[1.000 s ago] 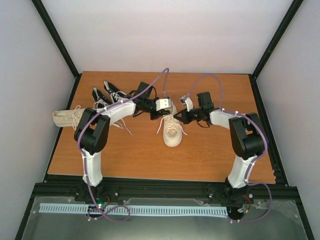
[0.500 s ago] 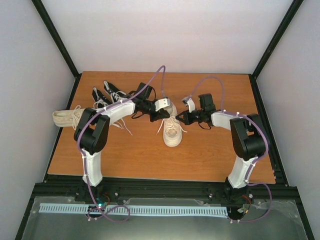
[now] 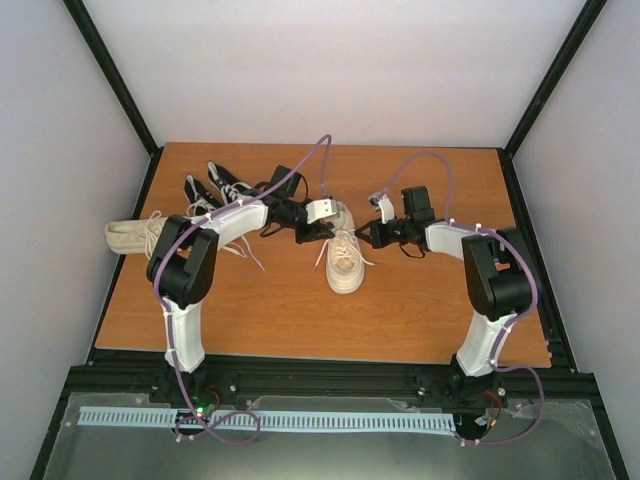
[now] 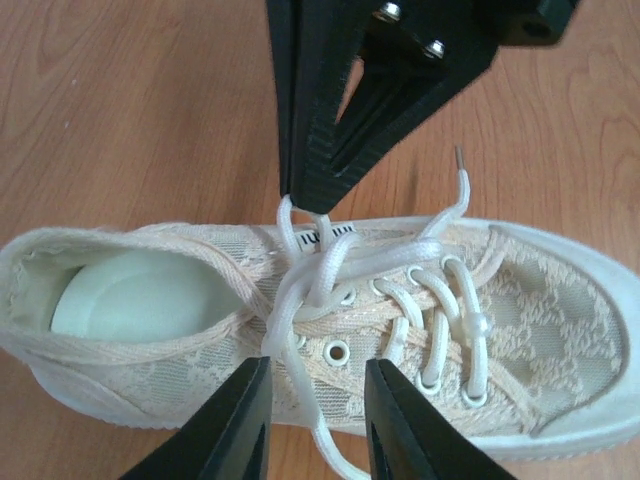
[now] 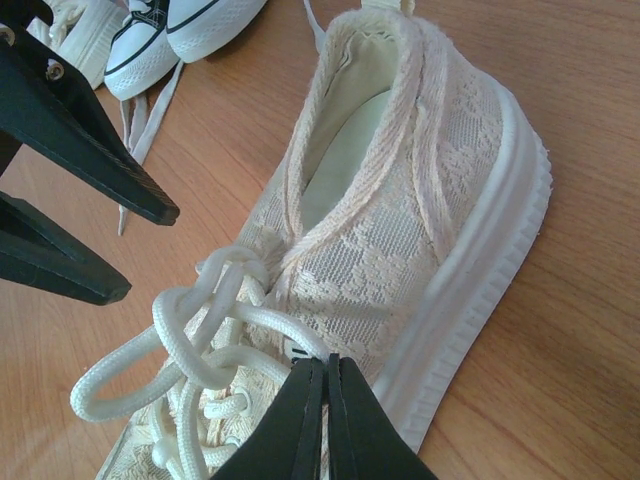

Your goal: Tie the shoes

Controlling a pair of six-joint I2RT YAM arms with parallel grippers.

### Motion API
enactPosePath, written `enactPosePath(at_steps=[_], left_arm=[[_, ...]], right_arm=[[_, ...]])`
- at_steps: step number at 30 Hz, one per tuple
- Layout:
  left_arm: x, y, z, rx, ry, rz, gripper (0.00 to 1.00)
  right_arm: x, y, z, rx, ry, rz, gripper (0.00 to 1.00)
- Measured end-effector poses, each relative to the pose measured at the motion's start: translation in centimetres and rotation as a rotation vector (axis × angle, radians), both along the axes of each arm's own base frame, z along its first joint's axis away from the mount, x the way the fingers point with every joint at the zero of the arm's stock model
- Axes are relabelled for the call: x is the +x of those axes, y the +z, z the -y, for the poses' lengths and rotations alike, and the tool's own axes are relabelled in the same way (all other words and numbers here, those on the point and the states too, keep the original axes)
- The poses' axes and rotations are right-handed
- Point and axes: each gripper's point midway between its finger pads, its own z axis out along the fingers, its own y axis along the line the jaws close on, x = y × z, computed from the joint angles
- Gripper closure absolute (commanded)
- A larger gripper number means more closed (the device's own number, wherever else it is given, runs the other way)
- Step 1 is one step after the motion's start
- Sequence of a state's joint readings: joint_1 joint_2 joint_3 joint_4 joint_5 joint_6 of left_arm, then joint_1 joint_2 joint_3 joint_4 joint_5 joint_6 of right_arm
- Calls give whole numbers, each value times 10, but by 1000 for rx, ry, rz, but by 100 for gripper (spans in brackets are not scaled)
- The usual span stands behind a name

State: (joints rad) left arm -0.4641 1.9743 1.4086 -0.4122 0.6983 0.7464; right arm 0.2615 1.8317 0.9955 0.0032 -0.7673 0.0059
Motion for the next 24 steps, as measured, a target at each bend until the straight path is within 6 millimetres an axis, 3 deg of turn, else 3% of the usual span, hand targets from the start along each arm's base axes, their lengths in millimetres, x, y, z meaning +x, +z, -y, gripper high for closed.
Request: enactPosePath(at_steps=[3,7,9,15,24], left_arm=[[-5,-1,3,6,-43,33,66],[-29,-4,6,23,-141,96,65],[-38,0,11,17,-177,133,56],[-36,15,27,-17,-262,290,53],[-25,13,31,-4,-317,429,64]], right_arm=[[0,0,0,2,2,-1,97],[-1,0,-1,4,4,-4,97],[-1,0,-1,7,7,-5,97],[-2,0,-2,12,12,-7,97],[-3,1,-3,21,21,-10,97]])
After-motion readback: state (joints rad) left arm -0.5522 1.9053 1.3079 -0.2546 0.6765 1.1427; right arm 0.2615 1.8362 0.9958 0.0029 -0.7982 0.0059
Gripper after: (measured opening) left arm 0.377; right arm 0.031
